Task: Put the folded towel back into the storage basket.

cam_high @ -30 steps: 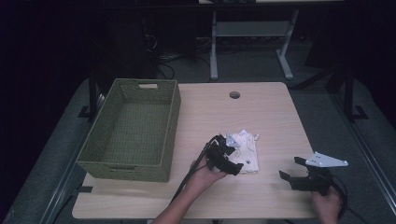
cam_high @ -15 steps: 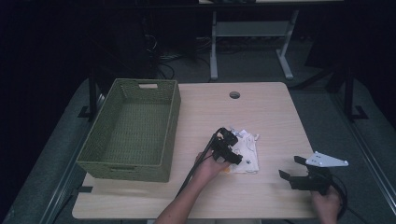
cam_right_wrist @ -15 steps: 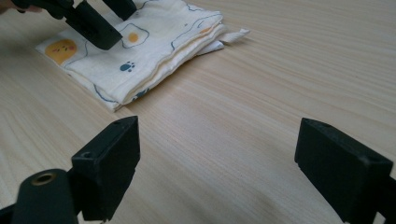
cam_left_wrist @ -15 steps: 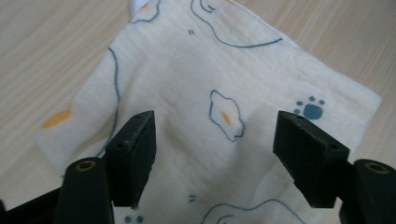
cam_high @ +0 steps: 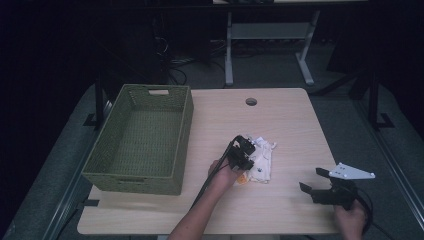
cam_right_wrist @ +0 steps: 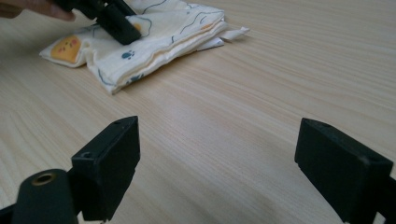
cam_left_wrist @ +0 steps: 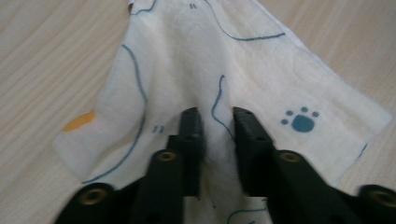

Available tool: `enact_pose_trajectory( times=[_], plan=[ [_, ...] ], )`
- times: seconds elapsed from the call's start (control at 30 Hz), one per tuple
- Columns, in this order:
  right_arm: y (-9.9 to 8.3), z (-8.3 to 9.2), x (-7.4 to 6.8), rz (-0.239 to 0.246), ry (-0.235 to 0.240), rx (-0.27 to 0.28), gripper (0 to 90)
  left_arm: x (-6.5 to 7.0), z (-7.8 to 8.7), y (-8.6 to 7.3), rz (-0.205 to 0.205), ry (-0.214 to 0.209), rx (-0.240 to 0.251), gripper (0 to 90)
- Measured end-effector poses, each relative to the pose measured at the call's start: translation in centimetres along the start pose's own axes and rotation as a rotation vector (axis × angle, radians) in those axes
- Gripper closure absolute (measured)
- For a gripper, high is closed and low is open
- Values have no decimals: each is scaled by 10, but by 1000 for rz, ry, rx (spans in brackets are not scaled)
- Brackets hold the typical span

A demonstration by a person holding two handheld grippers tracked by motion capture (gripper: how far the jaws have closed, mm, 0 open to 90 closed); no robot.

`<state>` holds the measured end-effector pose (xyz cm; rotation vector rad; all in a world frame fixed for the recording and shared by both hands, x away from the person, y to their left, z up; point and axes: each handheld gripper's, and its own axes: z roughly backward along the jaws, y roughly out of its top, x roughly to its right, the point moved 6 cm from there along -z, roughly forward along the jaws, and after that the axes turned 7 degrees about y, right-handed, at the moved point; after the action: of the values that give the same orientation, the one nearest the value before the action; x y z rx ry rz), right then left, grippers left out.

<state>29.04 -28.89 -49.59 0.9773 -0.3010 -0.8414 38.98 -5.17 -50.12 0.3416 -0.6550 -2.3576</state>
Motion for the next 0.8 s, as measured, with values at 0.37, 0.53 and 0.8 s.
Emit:
enact_pose_trajectory(
  times=[0.37, 0.53, 0.8],
  plan=[
    [-3, 3, 3, -30, -22, -11, 137, -5, 5, -3, 51, -59, 14, 835],
    [-4, 5, 5, -46, -32, 4, 137, -3, 17, -1, 98, -121, 65, 835],
    [-6, 6, 5, -52, -22, 0, 137, -6, 39, 2, 87, -148, 72, 834]
  ],
)
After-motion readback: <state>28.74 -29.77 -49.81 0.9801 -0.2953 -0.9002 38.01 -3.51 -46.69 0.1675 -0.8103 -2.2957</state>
